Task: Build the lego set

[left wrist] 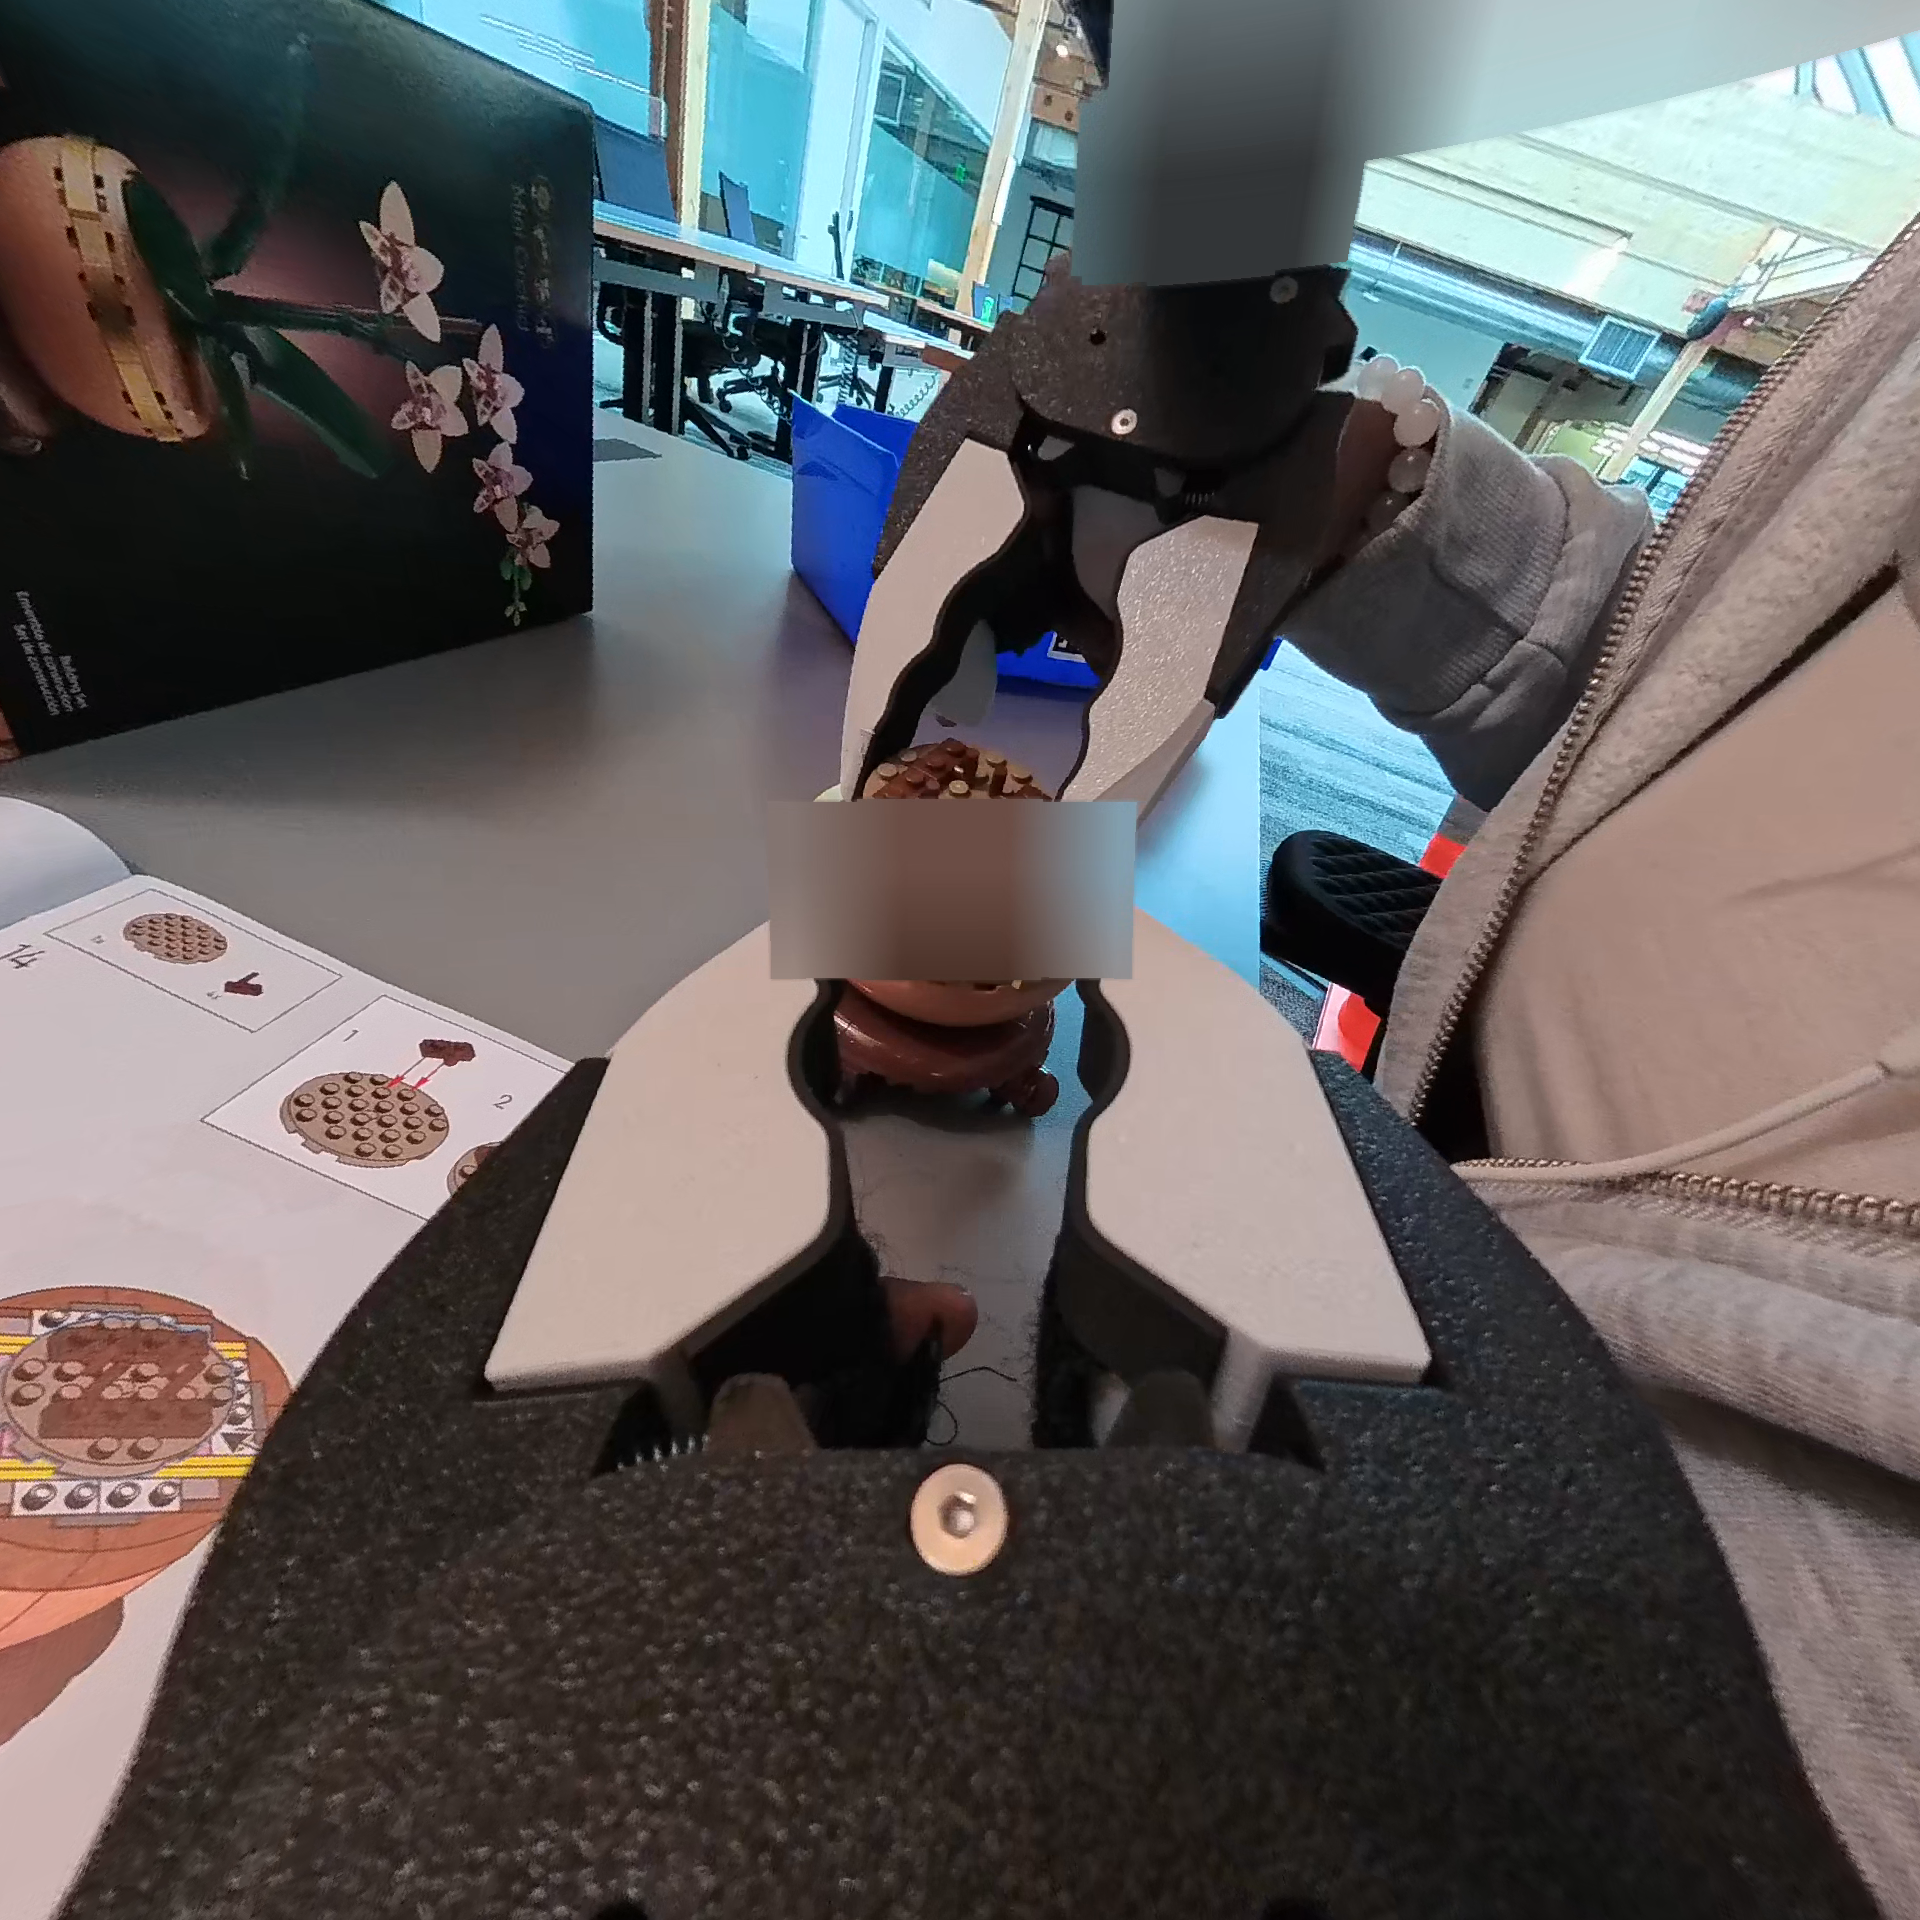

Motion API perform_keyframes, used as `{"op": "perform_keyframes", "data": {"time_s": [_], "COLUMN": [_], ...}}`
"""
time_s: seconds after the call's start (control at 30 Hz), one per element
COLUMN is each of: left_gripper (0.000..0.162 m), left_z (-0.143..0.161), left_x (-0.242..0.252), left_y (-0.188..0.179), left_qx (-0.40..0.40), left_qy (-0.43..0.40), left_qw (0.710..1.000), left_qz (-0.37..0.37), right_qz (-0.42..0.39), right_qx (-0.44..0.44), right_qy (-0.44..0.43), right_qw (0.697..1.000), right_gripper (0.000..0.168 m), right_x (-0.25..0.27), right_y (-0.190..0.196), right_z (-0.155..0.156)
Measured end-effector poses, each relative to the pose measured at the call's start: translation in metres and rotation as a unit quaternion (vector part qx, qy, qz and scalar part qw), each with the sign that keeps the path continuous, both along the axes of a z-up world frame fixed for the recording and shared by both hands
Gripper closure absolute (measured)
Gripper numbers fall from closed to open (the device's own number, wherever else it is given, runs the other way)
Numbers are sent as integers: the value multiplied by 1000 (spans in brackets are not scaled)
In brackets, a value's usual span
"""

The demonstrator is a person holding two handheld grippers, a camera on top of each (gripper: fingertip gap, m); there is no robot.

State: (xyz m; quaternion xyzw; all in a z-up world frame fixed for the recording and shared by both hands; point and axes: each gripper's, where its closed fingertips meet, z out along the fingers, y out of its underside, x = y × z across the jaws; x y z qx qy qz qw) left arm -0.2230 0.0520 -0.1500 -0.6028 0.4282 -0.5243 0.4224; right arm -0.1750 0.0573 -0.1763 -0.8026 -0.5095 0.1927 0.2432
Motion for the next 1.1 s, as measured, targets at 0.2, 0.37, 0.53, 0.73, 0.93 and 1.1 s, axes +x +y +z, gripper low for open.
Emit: {"op": "perform_keyframes", "data": {"time_s": [0.2, 0.37, 0.53, 0.73, 0.93, 1.1], "left_gripper": [119, 119, 119, 119, 119, 119], "left_z": [0, -1, -2, -1, -1, -1], "left_x": [0, 1, 1, 1, 2, 1], "left_y": [1, -1, -1, 0, -1, 0], "left_qx": [-2, 0, -1, -6, -8, -11], "left_qy": [1, 4, 7, 3, 3, 0], "left_qw": [1000, 1000, 1000, 1000, 1000, 1000], "left_qz": [2, -2, -4, -4, -10, -9], "right_qz": [-3, -8, -8, -12, -10, -9], "right_qx": [0, -1, -6, -6, -10, -16], "right_qy": [6, 12, 9, 0, -12, -13], "right_qw": [1000, 1000, 1000, 1000, 1000, 1000], "right_gripper": [117, 117, 117, 117, 117, 115], "right_x": [-1, 0, 0, 0, 1, 0], "right_y": [0, 1, 1, 1, 0, -1], "right_z": [0, 0, 1, 0, 0, 0]}}
